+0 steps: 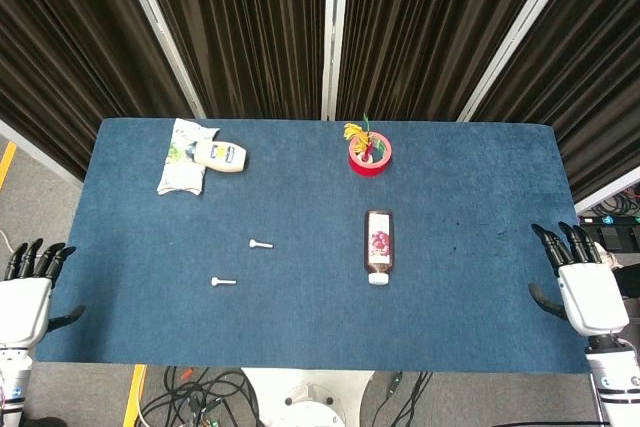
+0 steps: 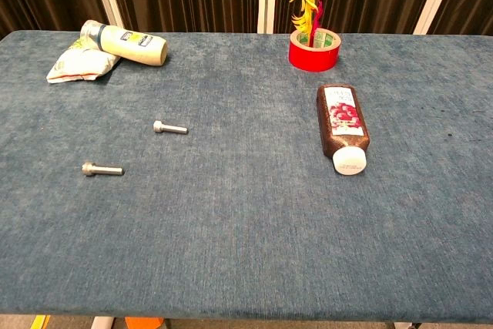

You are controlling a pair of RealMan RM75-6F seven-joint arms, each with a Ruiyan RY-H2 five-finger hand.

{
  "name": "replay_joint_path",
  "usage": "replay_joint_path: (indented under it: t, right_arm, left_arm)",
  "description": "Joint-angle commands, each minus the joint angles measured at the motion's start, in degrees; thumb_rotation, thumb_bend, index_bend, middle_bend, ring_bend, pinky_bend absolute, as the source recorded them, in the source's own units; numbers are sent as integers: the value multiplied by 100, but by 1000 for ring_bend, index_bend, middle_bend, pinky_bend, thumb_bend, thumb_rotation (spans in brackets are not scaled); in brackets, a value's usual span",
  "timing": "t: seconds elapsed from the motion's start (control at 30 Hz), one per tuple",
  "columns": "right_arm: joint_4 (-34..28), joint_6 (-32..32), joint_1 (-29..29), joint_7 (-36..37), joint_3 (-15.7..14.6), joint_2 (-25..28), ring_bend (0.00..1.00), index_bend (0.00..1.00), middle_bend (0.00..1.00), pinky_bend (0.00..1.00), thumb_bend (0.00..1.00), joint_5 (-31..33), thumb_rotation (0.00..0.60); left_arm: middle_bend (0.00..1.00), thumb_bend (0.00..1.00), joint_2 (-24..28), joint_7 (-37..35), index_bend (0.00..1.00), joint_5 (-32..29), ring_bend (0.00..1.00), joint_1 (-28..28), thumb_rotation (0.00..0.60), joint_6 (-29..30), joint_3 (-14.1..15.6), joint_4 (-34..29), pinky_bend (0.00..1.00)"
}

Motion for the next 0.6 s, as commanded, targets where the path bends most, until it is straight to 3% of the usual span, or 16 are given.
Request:
replay_joint_path:
  t: [0.03, 0.37, 0.6]
  right_arm:
    - [9, 14, -17, 14, -14, -9, 17, 42, 174, 47, 177, 3, 600]
    - [3, 215, -120, 13, -27, 21, 17, 41, 174, 47, 177, -26, 600]
    - [-54, 285, -128, -58, 0, 114, 17, 41, 173, 47, 176, -61, 600]
  left_arm:
    - [136, 36, 23, 2, 184, 5, 0, 2, 600, -19, 11, -28, 0]
    - [136, 57, 49, 56, 186, 72, 0, -134, 600, -155, -49, -86, 0]
    - [136, 147, 77, -244, 218, 496, 0, -697, 600, -718, -138, -216, 0]
